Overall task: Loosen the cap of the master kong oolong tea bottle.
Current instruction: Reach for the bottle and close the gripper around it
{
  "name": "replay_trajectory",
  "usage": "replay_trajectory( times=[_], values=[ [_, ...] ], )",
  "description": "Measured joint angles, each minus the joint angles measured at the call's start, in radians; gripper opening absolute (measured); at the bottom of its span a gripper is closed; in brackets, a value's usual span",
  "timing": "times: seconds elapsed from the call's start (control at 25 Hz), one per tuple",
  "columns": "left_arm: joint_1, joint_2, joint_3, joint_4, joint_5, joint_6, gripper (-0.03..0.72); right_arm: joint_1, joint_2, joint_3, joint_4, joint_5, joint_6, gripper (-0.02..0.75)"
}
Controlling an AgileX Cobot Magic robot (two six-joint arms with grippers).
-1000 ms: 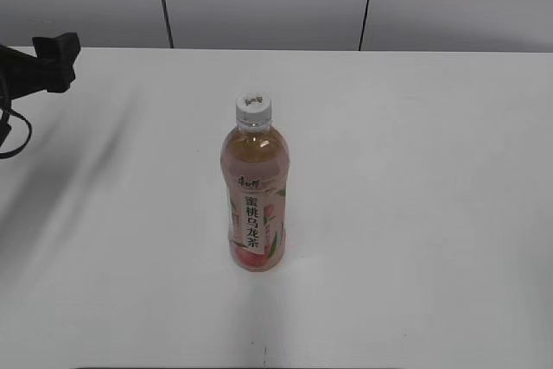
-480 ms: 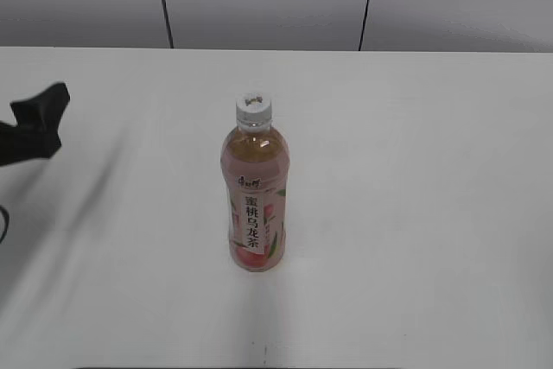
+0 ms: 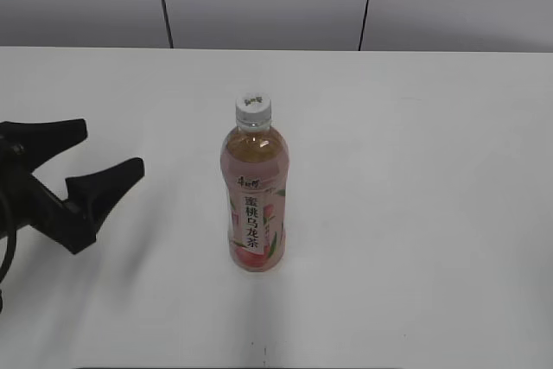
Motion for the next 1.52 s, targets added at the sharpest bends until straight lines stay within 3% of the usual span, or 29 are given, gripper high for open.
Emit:
replay_trajectory(
  times=[0.36, 0.64, 1.0, 1.32, 1.52],
  values=[
    [0.000, 0.000, -0.079, 0.296, 0.000, -0.180, 0.592, 0.000, 0.000, 0.000, 0.000, 0.000, 0.000, 0.565],
    [0.000, 0.000, -0.166, 0.426, -0.003, -0.307, 0.594, 0.000, 0.000, 0.000, 0.000, 0.000, 0.000, 0.565],
    [-0.005, 0.073, -0.201, 0.460, -0.004, -0.315, 0.605, 0.000, 0.000, 0.000, 0.000, 0.000, 0.000, 0.565],
    [-0.159, 0.162, -0.283, 0.414, -0.006, -0.315, 0.605, 0.000, 0.000, 0.000, 0.000, 0.000, 0.000, 0.565],
    [-0.199, 0.188, -0.329, 0.381, -0.005, -0.315, 0.605, 0.000, 0.000, 0.000, 0.000, 0.000, 0.000, 0.565]
  ],
)
